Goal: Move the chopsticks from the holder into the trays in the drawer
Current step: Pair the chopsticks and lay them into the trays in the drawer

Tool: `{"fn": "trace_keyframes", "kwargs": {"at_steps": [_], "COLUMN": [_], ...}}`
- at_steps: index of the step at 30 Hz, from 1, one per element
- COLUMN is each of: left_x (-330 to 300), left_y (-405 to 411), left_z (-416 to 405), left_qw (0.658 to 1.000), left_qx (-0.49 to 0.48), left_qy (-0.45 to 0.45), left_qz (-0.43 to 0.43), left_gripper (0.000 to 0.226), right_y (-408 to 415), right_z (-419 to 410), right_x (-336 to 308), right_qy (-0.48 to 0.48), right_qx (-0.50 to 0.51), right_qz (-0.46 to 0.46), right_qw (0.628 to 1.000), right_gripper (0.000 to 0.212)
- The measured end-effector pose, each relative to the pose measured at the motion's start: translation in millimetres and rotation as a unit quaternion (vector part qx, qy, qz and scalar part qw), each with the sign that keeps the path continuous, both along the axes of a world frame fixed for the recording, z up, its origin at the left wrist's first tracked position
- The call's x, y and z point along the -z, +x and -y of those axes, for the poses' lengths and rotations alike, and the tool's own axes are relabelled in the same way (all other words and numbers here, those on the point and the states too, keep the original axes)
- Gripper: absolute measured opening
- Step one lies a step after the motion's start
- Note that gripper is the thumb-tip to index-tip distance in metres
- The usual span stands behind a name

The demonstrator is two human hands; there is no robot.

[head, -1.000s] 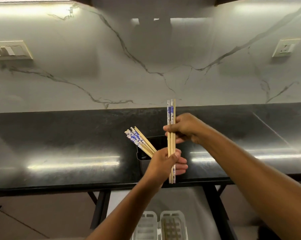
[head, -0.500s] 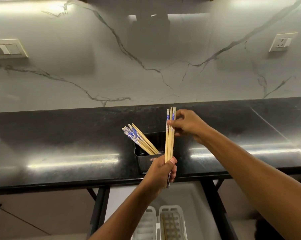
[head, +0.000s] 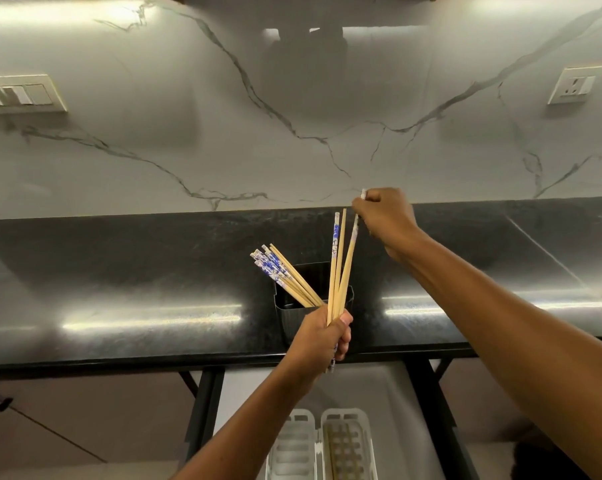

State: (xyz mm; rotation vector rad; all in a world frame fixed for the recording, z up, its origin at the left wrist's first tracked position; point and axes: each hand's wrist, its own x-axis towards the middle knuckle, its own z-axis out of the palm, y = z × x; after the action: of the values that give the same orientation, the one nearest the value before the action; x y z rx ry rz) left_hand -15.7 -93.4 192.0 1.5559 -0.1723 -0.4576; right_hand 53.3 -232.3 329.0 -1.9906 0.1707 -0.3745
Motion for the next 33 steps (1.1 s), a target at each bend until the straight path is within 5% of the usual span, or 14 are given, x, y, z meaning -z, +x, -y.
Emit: {"fn": "trace_keyframes", "kwargs": {"at_steps": [10, 20, 29, 33], "left_x": [0, -50, -37, -28], "left_y": [16, 46, 41, 39], "left_z": [-8, 12, 17, 9], "left_qw": [0.982, 0.938, 0.954, 0.975], "left_qx": [-0.066, -0.092, -0.094, -0.107], "left_qy": [-0.126, -0.308, -0.258, -0.187], "left_qz": [-0.124, -0.129, -0.118, -0.058], "left_gripper": [0.02, 0.022, 0.021, 0.022], "right_y": [-46, -94, -98, -94], "right_z": [9, -30, -42, -33], "right_x": [-43, 103, 129, 123], "right_qy": [0.016, 0.002, -0.003, -0.08], "right_qx": [0.004, 0.075, 0.019, -0.006], "right_qz": [0.246, 0.215, 0.16, 0.1], "right_qw": [0.969, 0.974, 0.987, 0.992], "right_gripper": [0.005, 0.016, 0.018, 0.02]}}
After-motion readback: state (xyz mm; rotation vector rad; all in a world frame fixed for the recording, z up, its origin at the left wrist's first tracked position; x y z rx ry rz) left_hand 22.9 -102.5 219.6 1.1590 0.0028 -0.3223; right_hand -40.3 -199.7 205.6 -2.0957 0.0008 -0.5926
